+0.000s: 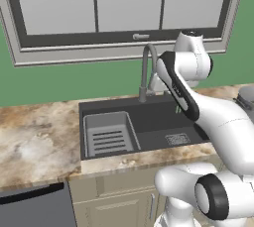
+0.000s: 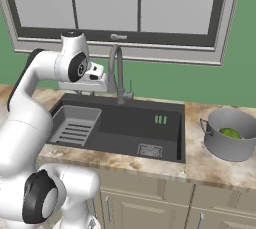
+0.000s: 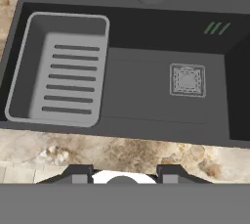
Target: Dump the lettuce from the pot into the sink. Then turn on the water and wash the lettuce. Then turn off the water and put the lettuce back in the pot.
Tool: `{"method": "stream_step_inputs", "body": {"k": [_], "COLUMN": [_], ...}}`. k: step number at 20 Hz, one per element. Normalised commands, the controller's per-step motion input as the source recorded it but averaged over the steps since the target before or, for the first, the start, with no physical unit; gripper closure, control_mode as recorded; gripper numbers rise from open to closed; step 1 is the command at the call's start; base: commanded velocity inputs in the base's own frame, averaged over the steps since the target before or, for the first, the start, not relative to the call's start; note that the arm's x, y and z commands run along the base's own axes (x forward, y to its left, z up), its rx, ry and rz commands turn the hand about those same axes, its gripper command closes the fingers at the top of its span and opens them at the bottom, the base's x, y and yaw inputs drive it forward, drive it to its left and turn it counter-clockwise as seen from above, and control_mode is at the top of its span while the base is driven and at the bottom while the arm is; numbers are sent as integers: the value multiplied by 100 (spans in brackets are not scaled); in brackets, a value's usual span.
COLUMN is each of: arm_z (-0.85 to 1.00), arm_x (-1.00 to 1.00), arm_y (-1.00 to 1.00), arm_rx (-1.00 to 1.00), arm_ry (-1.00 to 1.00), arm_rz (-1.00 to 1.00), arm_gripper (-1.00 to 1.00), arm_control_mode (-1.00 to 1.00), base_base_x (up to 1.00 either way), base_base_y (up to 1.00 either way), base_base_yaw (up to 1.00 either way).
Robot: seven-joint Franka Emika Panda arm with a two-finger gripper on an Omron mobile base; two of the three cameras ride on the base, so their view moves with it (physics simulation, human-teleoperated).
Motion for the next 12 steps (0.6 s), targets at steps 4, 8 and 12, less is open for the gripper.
{"method": "stream_step_inputs", "body": {"k": [4, 8, 12], "arm_z": [0, 0, 0], "arm_x": [-2, -15, -23], "arm_y": [0, -29, -51], "arm_rx": [0, 0, 0], "arm_ry": [-1, -4, 0], "arm_rz": [0, 0, 0], "arm_gripper": [-100, -100, -100], "arm_control_mode": [-100, -100, -100], "base_base_x": [0, 0, 0], "base_base_y": [0, 0, 0], "base_base_yaw": [0, 0, 0]}}
